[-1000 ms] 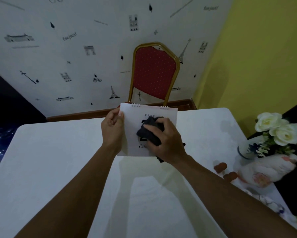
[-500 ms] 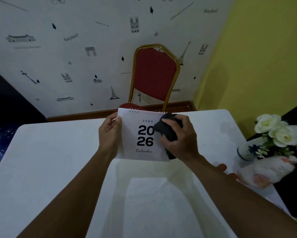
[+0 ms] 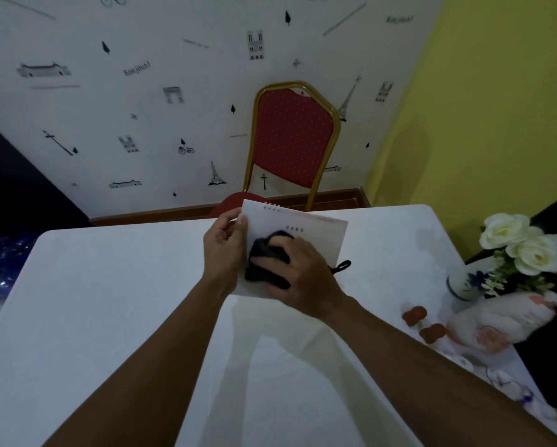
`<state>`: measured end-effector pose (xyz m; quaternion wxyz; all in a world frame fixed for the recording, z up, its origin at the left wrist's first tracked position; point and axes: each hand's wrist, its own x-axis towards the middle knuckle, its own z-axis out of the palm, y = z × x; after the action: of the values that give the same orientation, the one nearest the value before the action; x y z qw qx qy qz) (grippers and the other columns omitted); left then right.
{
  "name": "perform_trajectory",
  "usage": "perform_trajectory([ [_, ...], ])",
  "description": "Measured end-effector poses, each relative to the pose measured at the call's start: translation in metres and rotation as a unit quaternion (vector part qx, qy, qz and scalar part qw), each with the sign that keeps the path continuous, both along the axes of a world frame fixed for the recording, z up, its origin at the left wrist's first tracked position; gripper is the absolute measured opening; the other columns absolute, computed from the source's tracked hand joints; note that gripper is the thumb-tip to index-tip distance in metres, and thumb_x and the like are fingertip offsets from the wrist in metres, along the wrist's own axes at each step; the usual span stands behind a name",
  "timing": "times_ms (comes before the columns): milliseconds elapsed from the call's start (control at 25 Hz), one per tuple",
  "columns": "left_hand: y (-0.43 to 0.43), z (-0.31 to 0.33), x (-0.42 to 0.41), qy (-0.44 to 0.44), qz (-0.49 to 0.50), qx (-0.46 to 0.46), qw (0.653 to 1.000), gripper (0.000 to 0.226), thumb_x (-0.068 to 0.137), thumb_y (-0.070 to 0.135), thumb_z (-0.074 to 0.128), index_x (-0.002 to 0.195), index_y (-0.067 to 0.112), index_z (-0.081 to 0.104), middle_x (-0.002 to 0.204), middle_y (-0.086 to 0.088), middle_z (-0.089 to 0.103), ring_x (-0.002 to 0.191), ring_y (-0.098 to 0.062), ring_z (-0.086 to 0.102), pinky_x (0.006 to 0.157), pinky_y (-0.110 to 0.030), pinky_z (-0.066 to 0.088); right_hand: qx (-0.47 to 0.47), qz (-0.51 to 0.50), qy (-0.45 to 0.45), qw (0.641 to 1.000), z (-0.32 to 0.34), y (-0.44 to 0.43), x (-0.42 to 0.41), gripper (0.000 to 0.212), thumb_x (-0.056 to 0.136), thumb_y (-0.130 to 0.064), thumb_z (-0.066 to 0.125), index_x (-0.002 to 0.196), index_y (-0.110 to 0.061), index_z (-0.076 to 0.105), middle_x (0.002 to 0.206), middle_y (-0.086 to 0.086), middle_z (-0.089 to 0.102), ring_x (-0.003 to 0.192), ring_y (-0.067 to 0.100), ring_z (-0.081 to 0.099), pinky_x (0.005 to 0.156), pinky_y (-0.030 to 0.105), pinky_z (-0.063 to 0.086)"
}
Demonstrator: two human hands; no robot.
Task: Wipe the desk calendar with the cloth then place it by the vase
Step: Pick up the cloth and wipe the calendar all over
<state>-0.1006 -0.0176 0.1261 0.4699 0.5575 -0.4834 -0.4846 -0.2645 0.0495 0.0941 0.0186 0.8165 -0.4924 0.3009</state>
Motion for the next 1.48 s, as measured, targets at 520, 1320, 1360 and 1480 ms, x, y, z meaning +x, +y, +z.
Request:
perform_trajectory([
  [520,0.002,0.005,-0.006,0.000,-0.006,0.006,1.000,0.009,0.100,0.041,0.056,0.102,0.043,0.065,0.091,0.019,0.071,0.080,-0.010,0.070,0.057,-0.019,0.053,-0.058,-0.179,-0.057,0.981,0.007,-0.014,-0.003,0.042,0.099,-0.024,0.061,0.140,-0.014,0.062,0.141,0.020,0.058,0.124,0.036,0.056,0.106,0.044,0.047],
  [1320,-0.018,0.011,0.014,0.103,0.103,0.049,0.988,0.011,0.101,0.032,0.059,0.102,0.028,0.069,0.093,0.010,0.070,0.078,-0.006,0.065,0.059,-0.021,0.053,0.005,-0.159,-0.038,0.987,0.001,-0.001,-0.047,0.045,0.091,-0.038,0.066,0.130,-0.015,0.068,0.130,0.015,0.060,0.102,0.029,0.058,0.088,0.039,0.056],
  [1360,-0.019,0.012,0.015,0.108,0.110,0.049,0.987,0.011,0.101,0.030,0.059,0.104,0.026,0.069,0.095,0.008,0.070,0.081,-0.008,0.064,0.063,-0.022,0.053,0.015,-0.128,-0.021,0.991,-0.003,0.006,-0.043,0.045,0.089,-0.036,0.069,0.130,-0.016,0.068,0.130,0.015,0.060,0.101,0.029,0.058,0.089,0.040,0.057],
  [1480,-0.019,0.010,0.024,0.104,0.121,0.036,0.987,0.010,0.101,0.029,0.059,0.100,0.028,0.069,0.087,0.015,0.073,0.075,-0.001,0.067,0.055,-0.014,0.053,0.050,-0.032,0.042,0.997,-0.020,0.026,-0.042,0.047,0.078,-0.026,0.078,0.125,-0.018,0.072,0.124,0.014,0.064,0.096,0.030,0.061,0.083,0.042,0.059],
])
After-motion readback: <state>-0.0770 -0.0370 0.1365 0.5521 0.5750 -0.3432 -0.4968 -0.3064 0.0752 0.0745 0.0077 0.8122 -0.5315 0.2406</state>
